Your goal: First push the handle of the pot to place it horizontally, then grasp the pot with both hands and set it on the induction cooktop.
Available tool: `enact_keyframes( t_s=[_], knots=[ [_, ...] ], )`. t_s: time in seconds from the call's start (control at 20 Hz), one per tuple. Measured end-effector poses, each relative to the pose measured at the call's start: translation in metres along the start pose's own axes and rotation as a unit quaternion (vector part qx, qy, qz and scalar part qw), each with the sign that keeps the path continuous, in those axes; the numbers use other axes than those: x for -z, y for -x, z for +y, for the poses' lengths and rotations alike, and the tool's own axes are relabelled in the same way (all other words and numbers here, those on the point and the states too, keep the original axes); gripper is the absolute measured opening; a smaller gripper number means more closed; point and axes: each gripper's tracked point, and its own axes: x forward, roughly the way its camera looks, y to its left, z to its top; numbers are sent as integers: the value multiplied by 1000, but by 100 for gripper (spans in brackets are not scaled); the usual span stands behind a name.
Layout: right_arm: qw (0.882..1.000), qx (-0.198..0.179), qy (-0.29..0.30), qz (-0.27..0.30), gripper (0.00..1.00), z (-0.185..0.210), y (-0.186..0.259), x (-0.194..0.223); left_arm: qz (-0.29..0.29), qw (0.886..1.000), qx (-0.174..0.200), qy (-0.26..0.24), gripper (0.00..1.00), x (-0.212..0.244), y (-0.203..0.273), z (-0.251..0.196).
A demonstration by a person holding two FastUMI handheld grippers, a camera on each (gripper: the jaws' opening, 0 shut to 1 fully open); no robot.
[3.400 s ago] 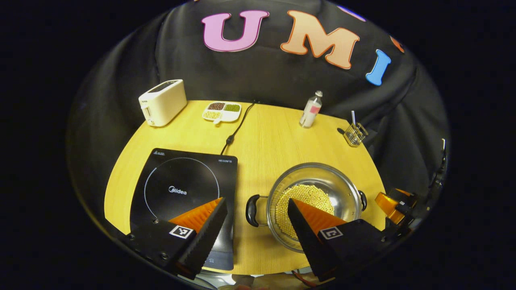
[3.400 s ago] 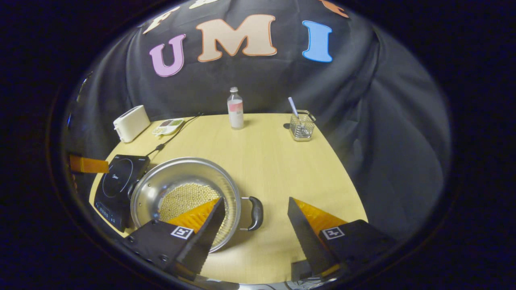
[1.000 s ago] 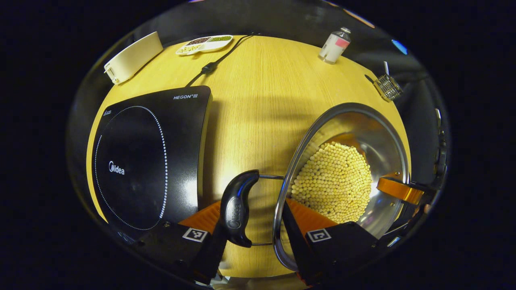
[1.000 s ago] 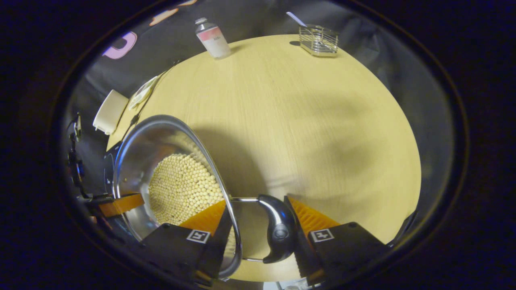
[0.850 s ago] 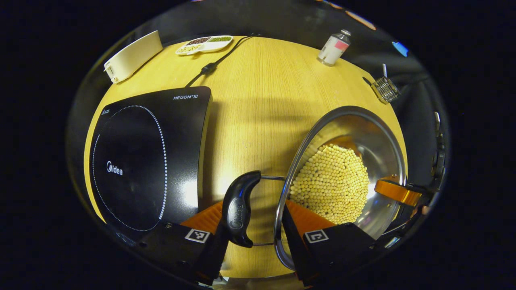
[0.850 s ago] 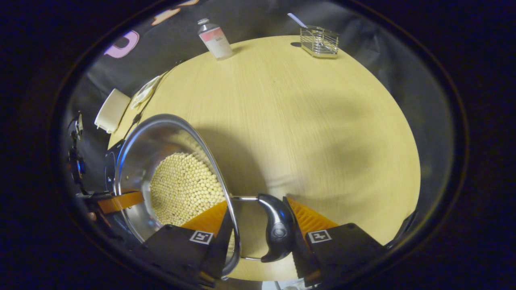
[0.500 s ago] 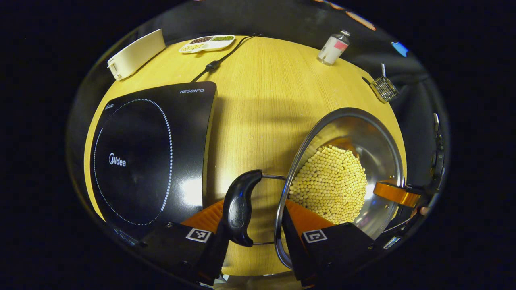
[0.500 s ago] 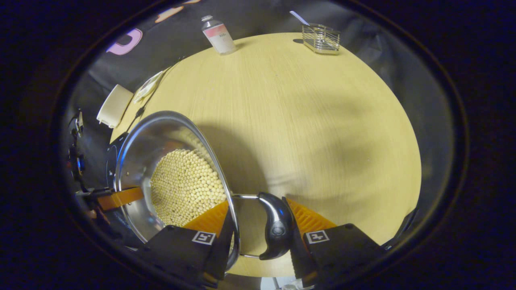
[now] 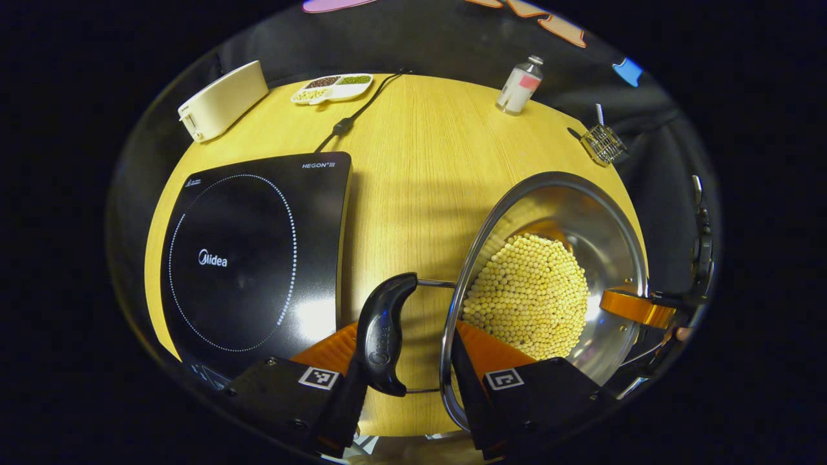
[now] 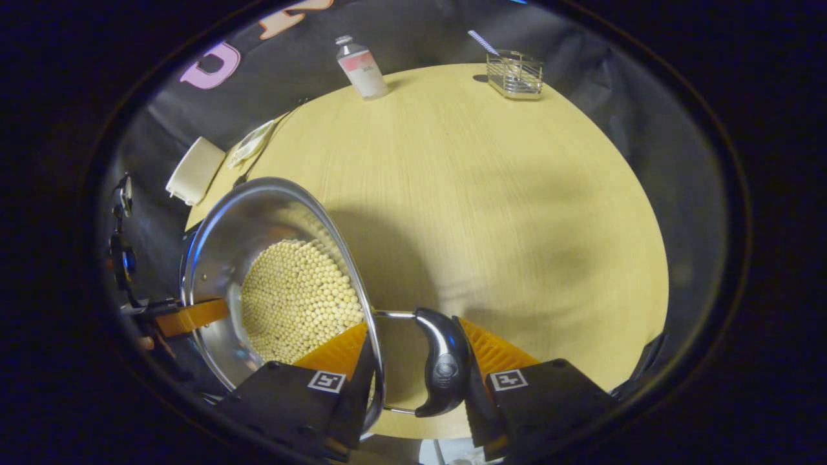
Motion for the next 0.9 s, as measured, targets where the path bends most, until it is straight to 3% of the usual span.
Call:
enact_keyframes(
  t_s=[0.05, 0.15, 0.2, 0.25, 0.35, 0.4, 0.45, 0.5, 0.65, 0.85, 0.9],
  knots=[
    [1000, -1, 4, -2, 66, 1, 3, -1, -3, 1000, -2, 0, 67, 0, 1, 1],
    [1000, -7, 11, -7, 61, 3, 8, -3, -9, 1000, -6, 6, 70, 2, 4, 2],
    [1000, -10, 14, -9, 66, 5, 10, -4, -13, 1000, -9, 9, 67, 1, 7, 3],
    [1000, -13, 17, -10, 61, 7, 12, -3, -16, 1000, -12, 12, 67, 2, 9, 4],
    [999, -19, 24, -11, 61, 13, 16, -3, -22, 999, -19, 16, 67, 3, 12, 4],
    [999, -23, 27, -13, 66, 15, 16, -5, -25, 999, -22, 18, 67, 2, 13, 4],
    [999, -25, 28, -13, 61, 18, 17, -4, -27, 999, -24, 22, 67, 3, 14, 5],
    [999, -26, 29, -14, 71, 21, 18, -4, -28, 999, -27, 27, 67, 3, 17, 6],
    [999, -28, 36, -17, 61, 28, 21, -2, -31, 999, -27, 33, 67, 4, 22, 9],
    [999, -24, 34, -25, 61, 44, 25, -3, -37, 999, -24, 30, 68, 0, 26, 15],
    [999, -22, 31, -26, 66, 49, 26, -3, -37, 999, -23, 27, 68, -3, 27, 17]
  ],
)
